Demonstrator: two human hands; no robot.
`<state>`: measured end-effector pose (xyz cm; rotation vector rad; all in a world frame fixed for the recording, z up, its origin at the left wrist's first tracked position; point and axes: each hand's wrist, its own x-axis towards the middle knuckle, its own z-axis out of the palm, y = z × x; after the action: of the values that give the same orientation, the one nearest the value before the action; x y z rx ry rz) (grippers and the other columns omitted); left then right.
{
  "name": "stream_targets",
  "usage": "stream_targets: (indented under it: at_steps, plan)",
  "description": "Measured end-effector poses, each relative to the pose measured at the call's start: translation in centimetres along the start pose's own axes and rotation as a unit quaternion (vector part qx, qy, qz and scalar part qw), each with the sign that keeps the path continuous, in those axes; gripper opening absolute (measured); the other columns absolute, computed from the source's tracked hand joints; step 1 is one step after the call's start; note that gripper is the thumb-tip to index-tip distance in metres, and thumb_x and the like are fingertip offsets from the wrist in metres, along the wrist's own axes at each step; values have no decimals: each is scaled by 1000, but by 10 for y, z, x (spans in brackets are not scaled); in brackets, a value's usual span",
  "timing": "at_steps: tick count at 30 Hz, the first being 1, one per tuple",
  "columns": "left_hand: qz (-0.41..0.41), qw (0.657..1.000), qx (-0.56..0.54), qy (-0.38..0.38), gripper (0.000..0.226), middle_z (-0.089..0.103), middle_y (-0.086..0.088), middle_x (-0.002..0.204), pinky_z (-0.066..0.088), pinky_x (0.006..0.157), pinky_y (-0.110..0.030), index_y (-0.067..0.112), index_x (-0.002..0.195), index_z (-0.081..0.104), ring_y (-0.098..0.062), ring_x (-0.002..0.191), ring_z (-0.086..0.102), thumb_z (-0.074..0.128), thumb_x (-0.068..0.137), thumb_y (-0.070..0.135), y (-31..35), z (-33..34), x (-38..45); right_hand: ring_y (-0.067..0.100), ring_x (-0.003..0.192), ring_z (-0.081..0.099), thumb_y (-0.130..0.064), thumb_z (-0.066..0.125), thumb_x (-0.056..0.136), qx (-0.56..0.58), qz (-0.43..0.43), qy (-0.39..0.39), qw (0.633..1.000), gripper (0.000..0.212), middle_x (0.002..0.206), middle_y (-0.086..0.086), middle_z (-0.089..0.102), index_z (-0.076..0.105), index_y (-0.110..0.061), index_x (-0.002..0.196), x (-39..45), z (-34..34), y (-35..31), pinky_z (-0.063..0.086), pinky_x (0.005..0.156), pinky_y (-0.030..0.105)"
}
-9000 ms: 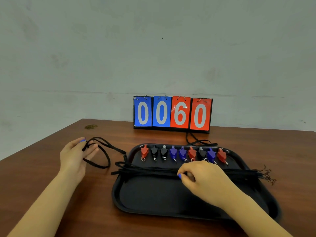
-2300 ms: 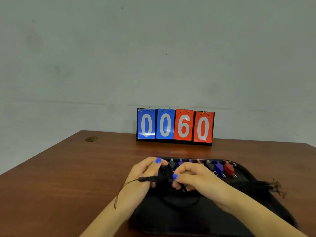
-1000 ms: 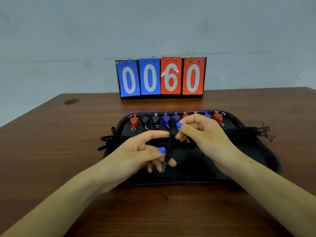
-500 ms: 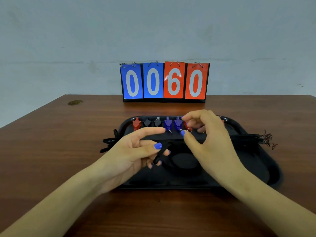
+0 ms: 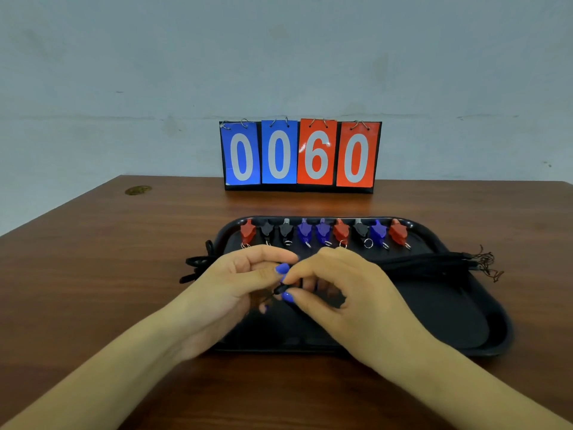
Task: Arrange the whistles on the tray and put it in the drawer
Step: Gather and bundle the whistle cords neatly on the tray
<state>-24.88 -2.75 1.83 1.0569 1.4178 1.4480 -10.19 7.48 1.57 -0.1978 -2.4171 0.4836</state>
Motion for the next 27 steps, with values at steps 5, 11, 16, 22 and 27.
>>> stream_targets:
  at_steps: [5, 11, 16, 22, 27]
  plan:
    - [27, 999, 26, -30, 23, 69, -6, 84, 45, 59, -22, 20, 92, 72, -15, 73, 60, 70, 70, 23, 0, 0, -3, 5, 71, 50, -38, 61, 82, 30, 68, -7, 997, 7, 61, -10, 50, 55, -39, 84, 1, -5, -3, 37, 59, 13]
    - [147, 978, 144, 31, 28, 66, 0, 90, 51, 75, -38, 31, 78, 75, -29, 86, 60, 75, 61, 53, -3, 5, 1, 2, 59, 48, -24, 66, 81, 218, 165, -21, 962, 10, 69, -8, 56, 60, -30, 83, 5, -10, -9, 40, 56, 13]
    - [185, 964, 185, 44, 43, 68, -4, 88, 52, 80, -32, 26, 75, 74, -19, 83, 65, 69, 58, 65, -6, 2, 2, 6, 59, 46, -25, 67, 83, 296, 189, -49, 935, 8, 61, -6, 53, 62, -29, 87, 6, -8, -10, 41, 57, 16]
    - [177, 969, 173, -26, 28, 71, -3, 81, 51, 75, -20, 25, 80, 70, -16, 77, 66, 67, 71, 51, -1, 9, -3, -1, 37, 48, -13, 60, 88, 379, 228, -36, 896, 10, 51, -5, 54, 63, -19, 80, 9, -19, -18, 36, 41, 6]
    - [162, 977, 138, 14, 41, 58, 4, 63, 49, 61, -20, 28, 81, 69, -10, 59, 53, 78, 53, 57, -4, 6, -1, 2, 38, 44, -18, 62, 86, 402, 270, -9, 875, 7, 55, -5, 62, 66, -22, 82, 13, -23, -15, 34, 37, 13]
